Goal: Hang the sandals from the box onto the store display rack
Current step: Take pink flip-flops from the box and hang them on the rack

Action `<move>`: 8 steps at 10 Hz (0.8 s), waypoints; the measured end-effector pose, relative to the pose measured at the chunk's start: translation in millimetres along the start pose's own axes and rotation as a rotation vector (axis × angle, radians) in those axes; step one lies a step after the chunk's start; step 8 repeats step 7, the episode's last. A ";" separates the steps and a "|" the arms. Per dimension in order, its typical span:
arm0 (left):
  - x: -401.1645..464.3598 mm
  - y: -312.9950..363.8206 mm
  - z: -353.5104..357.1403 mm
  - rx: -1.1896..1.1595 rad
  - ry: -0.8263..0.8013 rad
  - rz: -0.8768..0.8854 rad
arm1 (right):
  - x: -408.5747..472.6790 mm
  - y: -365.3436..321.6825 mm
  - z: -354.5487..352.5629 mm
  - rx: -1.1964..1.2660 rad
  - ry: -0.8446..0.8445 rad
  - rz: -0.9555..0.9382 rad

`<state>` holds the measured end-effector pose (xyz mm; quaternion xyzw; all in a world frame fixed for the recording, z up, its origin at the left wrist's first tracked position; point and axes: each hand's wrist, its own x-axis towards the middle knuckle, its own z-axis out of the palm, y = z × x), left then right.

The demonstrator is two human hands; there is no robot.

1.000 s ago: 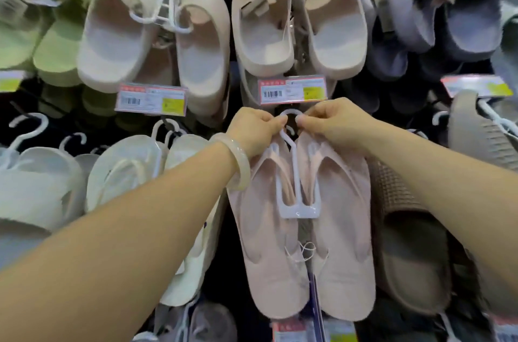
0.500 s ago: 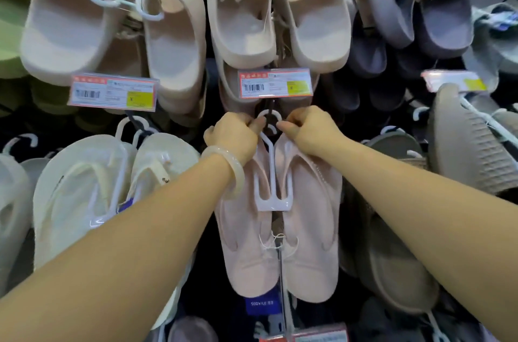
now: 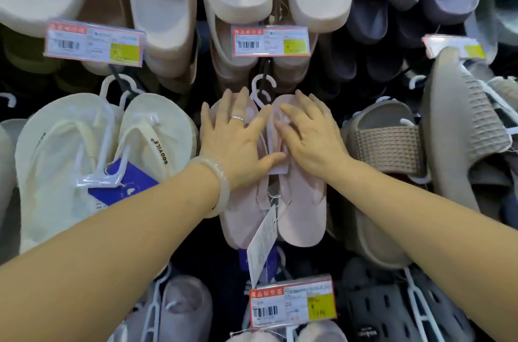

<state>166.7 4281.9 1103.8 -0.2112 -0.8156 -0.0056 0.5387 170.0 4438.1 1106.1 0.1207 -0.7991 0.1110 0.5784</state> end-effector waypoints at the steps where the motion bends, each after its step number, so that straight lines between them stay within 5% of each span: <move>1: -3.3 -0.7 4.3 0.005 -0.063 0.018 | -0.4 1.3 -1.2 -0.010 -0.049 -0.025; 8: -48.6 -2.9 -17.7 0.041 -0.078 0.033 | -30.8 -17.6 -38.8 -0.261 -0.232 -0.085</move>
